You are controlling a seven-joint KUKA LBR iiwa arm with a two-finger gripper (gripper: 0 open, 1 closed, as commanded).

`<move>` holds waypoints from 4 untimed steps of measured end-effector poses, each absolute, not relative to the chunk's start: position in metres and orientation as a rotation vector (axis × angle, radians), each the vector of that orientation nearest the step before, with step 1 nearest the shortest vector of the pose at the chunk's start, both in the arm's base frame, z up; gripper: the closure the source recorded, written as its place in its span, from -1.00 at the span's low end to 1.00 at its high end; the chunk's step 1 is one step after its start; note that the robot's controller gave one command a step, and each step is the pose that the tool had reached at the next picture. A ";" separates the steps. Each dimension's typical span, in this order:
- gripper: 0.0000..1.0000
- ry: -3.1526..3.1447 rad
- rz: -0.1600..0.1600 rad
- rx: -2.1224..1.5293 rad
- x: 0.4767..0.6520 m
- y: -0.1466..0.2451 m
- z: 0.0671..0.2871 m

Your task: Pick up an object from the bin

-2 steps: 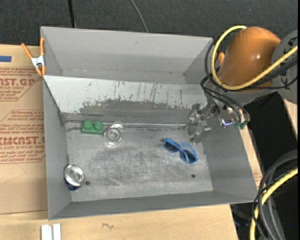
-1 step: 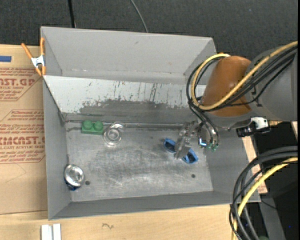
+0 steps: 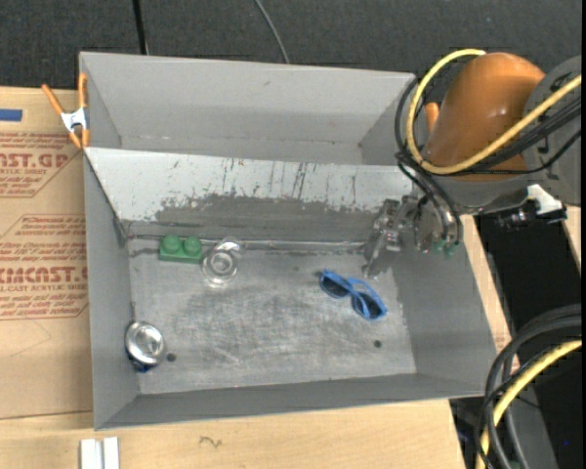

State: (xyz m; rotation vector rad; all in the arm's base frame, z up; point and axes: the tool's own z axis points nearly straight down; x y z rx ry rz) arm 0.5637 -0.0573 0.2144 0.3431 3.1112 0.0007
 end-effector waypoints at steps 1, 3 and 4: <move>1.00 3.097 0.002 0.567 0.553 -0.020 0.109; -1.00 3.095 0.000 0.526 0.553 -0.013 0.208; -1.00 3.091 -0.002 0.525 0.554 -0.069 0.068</move>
Offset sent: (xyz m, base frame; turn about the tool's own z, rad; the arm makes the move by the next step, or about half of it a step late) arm -0.0086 0.0344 -0.1003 0.1453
